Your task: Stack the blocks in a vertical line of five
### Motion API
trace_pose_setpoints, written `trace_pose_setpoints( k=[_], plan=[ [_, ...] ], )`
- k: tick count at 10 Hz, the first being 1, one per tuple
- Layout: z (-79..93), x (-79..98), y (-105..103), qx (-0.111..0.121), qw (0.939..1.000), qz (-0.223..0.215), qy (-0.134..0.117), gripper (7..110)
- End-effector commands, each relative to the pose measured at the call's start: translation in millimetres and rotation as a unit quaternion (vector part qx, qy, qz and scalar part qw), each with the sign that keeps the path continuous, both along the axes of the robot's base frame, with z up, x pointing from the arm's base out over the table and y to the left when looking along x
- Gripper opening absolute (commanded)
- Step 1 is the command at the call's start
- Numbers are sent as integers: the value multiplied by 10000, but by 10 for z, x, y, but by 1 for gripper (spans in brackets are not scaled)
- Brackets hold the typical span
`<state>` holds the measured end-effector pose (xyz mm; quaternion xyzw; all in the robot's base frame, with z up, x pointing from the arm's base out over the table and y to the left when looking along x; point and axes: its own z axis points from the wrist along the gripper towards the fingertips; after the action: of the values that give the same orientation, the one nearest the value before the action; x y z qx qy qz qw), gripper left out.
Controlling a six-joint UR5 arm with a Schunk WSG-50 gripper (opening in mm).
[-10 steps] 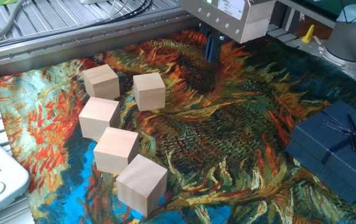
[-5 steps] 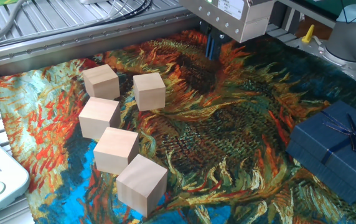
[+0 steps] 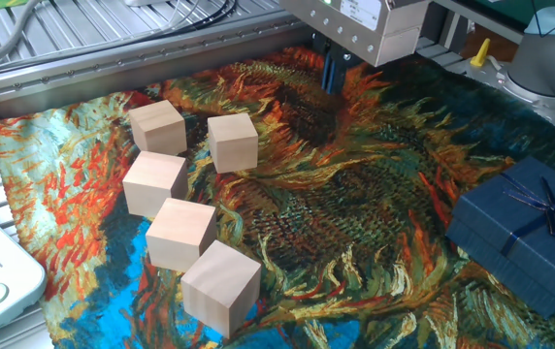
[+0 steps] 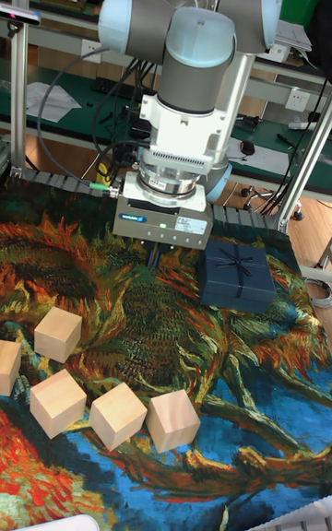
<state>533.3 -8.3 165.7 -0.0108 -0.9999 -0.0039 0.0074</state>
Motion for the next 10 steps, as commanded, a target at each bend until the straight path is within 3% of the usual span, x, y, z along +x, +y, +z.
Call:
trace_pose_setpoints(
  k=[1, 2, 3, 4, 6, 7, 9, 10],
  plan=[
    [12, -6, -16, -18, 10000, 66, 12, 7],
    [17, -129, -12, 0, 9993, 280, 258, 7],
    [19, -98, 107, 228, 9995, 62, 195, 7],
    [16, -25, 111, 233, 9997, -25, 51, 7],
    [12, 64, -12, -12, 9999, -26, -126, 7],
    [12, 102, -8, -4, 9998, 5, -203, 7],
    [29, 301, -157, -305, 9977, 69, -599, 7],
    [23, 247, -138, -265, 9984, 41, -493, 7]
  ],
)
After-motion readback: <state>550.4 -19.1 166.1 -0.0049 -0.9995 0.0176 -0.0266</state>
